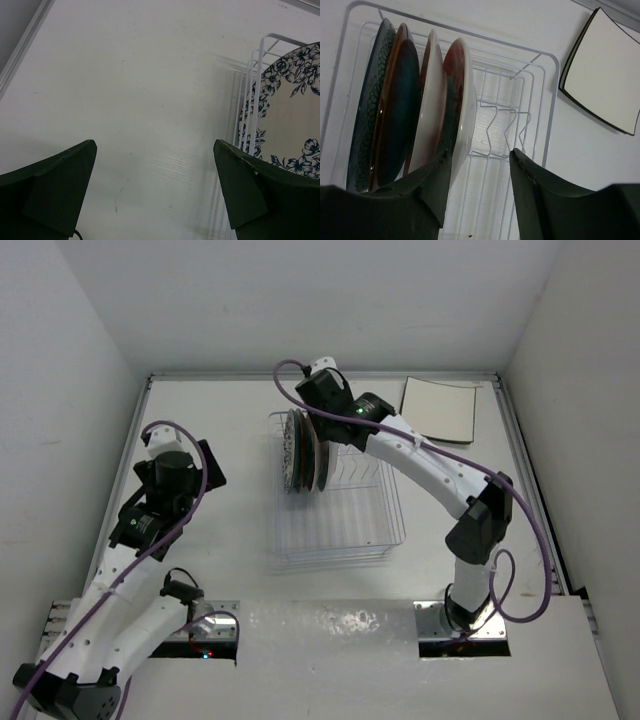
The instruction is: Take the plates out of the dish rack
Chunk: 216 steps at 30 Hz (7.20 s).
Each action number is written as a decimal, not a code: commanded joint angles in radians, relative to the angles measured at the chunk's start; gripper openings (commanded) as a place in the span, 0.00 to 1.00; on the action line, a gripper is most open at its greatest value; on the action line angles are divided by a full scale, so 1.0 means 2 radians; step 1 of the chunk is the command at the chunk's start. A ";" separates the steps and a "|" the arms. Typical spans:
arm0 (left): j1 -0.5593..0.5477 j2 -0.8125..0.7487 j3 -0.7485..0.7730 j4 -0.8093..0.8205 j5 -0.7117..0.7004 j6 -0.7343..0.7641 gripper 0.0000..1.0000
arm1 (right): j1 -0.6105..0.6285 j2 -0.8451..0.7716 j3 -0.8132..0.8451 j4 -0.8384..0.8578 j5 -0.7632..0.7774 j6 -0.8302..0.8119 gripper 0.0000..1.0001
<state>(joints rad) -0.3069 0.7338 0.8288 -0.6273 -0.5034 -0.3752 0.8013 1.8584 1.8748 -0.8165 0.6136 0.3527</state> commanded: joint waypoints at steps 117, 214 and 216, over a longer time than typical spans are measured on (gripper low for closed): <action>0.131 0.161 0.281 0.100 0.129 -0.273 0.00 | -0.162 -0.416 -0.324 0.120 -0.295 0.080 0.99; 0.270 0.035 -0.016 0.120 0.299 -0.023 1.00 | 0.037 0.097 0.192 -0.018 0.236 0.036 0.00; 0.271 0.037 -0.014 0.119 0.303 -0.022 1.00 | 0.037 0.086 0.191 -0.019 0.246 0.027 0.00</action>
<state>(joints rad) 0.2291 0.8124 0.8066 -0.4370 0.0784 -0.4416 0.8749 2.1574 2.1769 -0.9066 0.9249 0.4751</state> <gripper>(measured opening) 0.999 0.032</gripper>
